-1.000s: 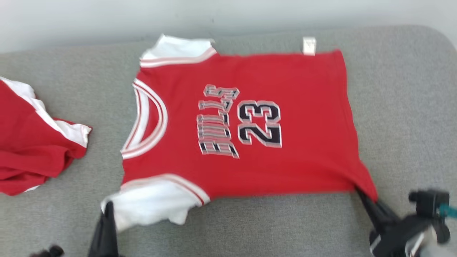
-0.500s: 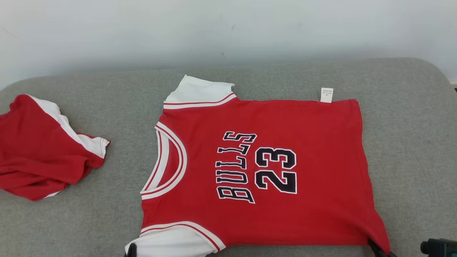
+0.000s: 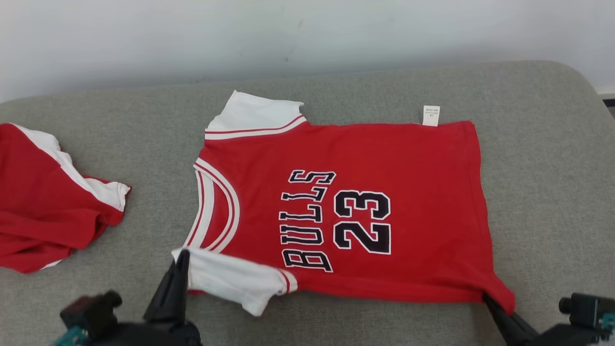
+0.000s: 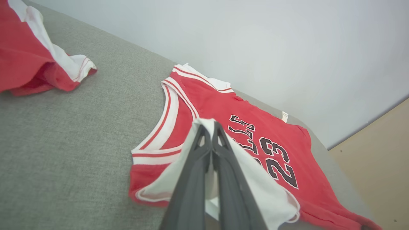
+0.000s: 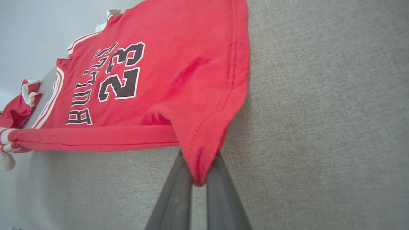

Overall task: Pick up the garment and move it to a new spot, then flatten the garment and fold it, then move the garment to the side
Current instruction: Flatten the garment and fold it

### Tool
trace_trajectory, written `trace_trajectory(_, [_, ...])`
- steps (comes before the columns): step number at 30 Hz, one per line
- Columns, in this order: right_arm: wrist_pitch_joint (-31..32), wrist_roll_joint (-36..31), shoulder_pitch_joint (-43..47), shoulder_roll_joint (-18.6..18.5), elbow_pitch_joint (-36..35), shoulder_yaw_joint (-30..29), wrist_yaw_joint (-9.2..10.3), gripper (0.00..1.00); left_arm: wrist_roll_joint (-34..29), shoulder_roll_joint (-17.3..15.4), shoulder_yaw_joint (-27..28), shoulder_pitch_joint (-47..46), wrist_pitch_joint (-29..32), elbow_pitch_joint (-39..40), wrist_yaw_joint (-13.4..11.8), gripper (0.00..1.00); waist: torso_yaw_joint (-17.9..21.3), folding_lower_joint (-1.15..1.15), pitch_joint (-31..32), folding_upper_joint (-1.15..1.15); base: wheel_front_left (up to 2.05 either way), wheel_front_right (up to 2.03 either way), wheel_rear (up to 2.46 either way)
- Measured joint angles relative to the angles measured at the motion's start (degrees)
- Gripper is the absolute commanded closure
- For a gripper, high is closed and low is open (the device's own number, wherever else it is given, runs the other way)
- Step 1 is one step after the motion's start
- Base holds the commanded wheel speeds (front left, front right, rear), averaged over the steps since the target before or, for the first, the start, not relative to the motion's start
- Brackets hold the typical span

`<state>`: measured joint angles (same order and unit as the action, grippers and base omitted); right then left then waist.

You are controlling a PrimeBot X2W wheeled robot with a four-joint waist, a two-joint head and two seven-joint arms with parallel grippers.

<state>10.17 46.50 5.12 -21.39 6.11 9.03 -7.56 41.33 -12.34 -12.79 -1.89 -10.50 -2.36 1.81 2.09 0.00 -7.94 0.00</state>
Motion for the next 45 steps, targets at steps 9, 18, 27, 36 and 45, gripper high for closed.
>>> trace_trajectory(9, [6.01, 0.99, -8.68, 2.94, 0.75, -2.81, 0.00, 1.00, -0.30, -0.97, -0.62, -12.34, 1.94, -8.18, 2.14, 1.00, 0.93, 0.01, -3.61, 0.00, 0.00, 0.00, 0.00])
trace_trajectory(18, [5.90, -1.26, -16.95, 4.66, 4.87, -3.21, 0.00, 0.00, -1.23, -0.56, -1.87, -19.95, 0.80, -17.82, 3.24, 0.20, 2.01, 0.01, -5.38, 0.01, 0.00, 0.00, 0.00])
trace_trajectory(27, [0.07, -5.09, -16.77, 3.27, 7.64, -2.05, 0.00, 0.00, -2.34, -1.03, -0.87, -19.62, -3.52, -21.32, 4.25, 0.00, 1.70, 0.01, -3.98, 0.01, 0.00, 0.00, 0.00])
trace_trajectory(36, [-5.11, -8.86, -13.90, 1.54, 10.78, -0.88, 0.00, 0.00, -4.20, -1.62, -0.65, -10.89, -4.31, -20.19, 4.21, 0.00, 0.93, 0.00, -2.99, 0.00, 0.00, 0.00, 0.00])
trace_trajectory(45, [-7.78, -11.44, -16.13, 1.75, 16.16, -0.25, 0.00, 0.00, -6.47, -0.30, -2.32, -10.66, -4.38, -25.10, 3.96, 0.00, 0.25, 0.00, -3.80, 0.01, 0.00, 0.00, 0.00])
